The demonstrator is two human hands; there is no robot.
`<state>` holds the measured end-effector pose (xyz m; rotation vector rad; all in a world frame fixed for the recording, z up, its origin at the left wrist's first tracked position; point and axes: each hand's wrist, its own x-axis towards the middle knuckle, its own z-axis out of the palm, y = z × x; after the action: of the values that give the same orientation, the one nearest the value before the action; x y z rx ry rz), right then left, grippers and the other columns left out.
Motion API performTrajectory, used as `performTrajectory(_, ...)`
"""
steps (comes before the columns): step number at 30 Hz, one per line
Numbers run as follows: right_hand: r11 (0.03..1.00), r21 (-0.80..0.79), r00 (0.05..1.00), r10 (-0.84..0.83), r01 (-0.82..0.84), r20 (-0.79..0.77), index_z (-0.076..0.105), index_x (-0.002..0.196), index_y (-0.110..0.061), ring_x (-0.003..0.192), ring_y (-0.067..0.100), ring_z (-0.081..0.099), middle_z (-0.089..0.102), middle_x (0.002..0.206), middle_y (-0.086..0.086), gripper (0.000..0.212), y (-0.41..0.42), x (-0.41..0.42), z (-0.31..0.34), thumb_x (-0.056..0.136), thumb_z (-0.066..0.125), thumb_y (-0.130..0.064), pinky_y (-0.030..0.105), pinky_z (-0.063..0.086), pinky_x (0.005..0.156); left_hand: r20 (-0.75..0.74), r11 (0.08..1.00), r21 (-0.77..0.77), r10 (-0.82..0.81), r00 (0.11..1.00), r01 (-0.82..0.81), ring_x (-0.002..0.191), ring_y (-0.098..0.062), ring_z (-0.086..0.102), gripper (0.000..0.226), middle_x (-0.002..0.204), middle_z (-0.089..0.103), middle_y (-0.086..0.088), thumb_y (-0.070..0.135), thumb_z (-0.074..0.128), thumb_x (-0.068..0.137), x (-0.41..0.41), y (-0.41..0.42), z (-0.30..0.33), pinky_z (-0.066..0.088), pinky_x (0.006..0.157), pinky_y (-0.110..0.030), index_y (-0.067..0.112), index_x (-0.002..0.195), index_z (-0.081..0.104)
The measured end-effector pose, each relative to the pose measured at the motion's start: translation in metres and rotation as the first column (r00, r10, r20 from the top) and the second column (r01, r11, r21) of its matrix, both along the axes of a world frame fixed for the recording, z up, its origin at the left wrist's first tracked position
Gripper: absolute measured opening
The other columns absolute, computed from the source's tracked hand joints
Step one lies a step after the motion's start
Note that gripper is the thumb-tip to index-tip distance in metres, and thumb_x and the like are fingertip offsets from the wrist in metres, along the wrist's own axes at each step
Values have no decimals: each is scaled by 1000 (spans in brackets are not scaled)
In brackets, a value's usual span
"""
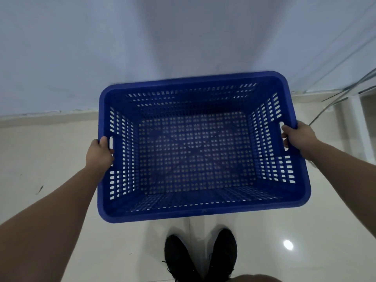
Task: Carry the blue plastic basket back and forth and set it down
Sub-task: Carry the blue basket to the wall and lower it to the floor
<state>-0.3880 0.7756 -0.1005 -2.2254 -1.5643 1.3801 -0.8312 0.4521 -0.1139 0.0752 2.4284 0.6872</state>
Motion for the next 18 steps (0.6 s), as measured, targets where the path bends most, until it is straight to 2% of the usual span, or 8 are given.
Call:
performTrajectory(2, 1000, 16, 1000, 16, -16, 6, 55, 120, -6, 59, 23, 52, 61, 83, 7, 28, -1, 2, -6, 100, 53, -26, 34, 48, 59, 3, 1000, -17, 9, 1000, -9, 84, -36, 61, 40, 102, 64, -18, 42, 30, 98, 0, -2, -6, 53, 79, -55, 10, 113, 49)
performTrajectory(4, 999, 22, 999, 43, -44, 28, 52, 123, -7, 66, 25, 55, 63, 94, 11, 33, -4, 4, -9, 101, 52, -30, 35, 50, 62, 11, 998, -53, -18, 1000, 18, 93, -40, 62, 42, 107, 64, -18, 41, 31, 98, -1, -2, -6, 52, 84, -57, 9, 119, 48)
performTrajectory(7, 988, 4, 978, 152, -154, 140, 46, 133, -8, 101, 38, 62, 62, 124, 18, 51, -3, 3, -2, 99, 52, -45, 49, 52, 87, -9, 981, -153, -124, 992, 121, 111, -45, 56, 51, 128, 56, -19, 43, 36, 101, -7, 8, 10, 47, 94, -54, 6, 136, 42)
performTrajectory(10, 937, 20, 898, 329, -350, 291, 38, 144, -2, 122, 48, 52, 52, 138, 27, 68, -4, -3, 28, 96, 55, -48, 54, 44, 101, -87, 903, -290, -355, 931, 317, 129, -47, 44, 64, 146, 41, -26, 46, 41, 101, -5, 26, 50, 38, 106, -59, 7, 150, 31)
performTrajectory(12, 878, 23, 824, 440, -478, 358, 36, 148, -4, 126, 49, 48, 48, 140, 30, 69, -7, -12, 65, 97, 54, -48, 54, 39, 105, -112, 845, -316, -485, 867, 432, 137, -44, 38, 67, 153, 34, -23, 47, 40, 102, 4, 37, 88, 33, 109, -57, 8, 154, 24)
performTrajectory(15, 806, 46, 773, 548, -591, 320, 37, 152, -15, 134, 41, 44, 46, 148, 21, 68, -8, -32, 140, 95, 54, -48, 47, 35, 111, -150, 762, -346, -621, 769, 548, 140, -42, 35, 72, 156, 32, -22, 51, 40, 101, 18, 52, 164, 32, 112, -55, 7, 156, 21)
performTrajectory(18, 738, 100, 726, 616, -668, 304, 36, 154, -19, 141, 32, 39, 41, 156, 12, 70, -6, -55, 237, 94, 54, -52, 41, 32, 115, -207, 714, -345, -691, 692, 610, 143, -38, 33, 78, 159, 30, -18, 57, 39, 99, 26, 69, 260, 30, 115, -51, 9, 157, 18)
